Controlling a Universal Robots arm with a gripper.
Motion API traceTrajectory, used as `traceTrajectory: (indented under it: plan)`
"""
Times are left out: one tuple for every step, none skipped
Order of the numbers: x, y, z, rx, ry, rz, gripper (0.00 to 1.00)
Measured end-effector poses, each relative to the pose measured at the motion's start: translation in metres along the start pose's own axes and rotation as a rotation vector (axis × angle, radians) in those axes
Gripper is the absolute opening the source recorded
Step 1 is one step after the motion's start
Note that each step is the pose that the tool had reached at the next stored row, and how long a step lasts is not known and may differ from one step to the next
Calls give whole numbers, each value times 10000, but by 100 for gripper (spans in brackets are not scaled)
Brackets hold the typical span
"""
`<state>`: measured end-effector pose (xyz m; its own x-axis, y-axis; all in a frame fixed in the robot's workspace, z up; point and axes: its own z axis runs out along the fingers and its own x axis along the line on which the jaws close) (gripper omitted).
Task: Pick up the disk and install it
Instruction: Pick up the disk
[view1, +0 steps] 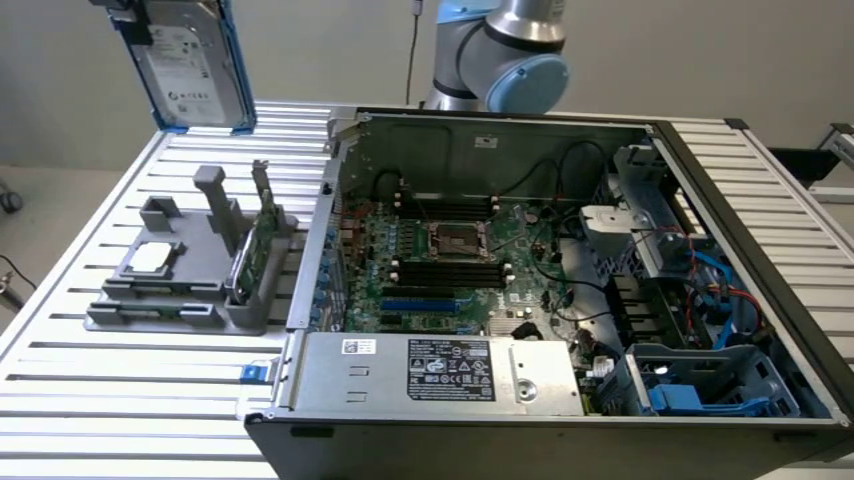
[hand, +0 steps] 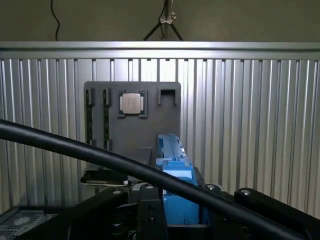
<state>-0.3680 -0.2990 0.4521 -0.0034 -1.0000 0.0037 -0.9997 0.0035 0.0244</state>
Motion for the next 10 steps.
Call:
traceTrajectory:
  plan:
    - [11, -44, -35, -3, -9, 1, 33]
    - [23, -88, -64, 1, -22, 0, 33]
    - [35, -137, -98, -2, -35, 0, 33]
    - [47, -181, -126, -1, -49, -1, 33]
    - [58, -225, -155, -1, -62, -1, 33]
    - [70, -270, -183, -1, -75, -1, 33]
    - [81, -314, -211, -2, -86, -2, 33]
    - [93, -359, -238, -2, -99, -3, 33]
    - [104, -403, -265, 0, -110, -3, 33]
    - [115, -447, -292, -2, -120, -2, 33]
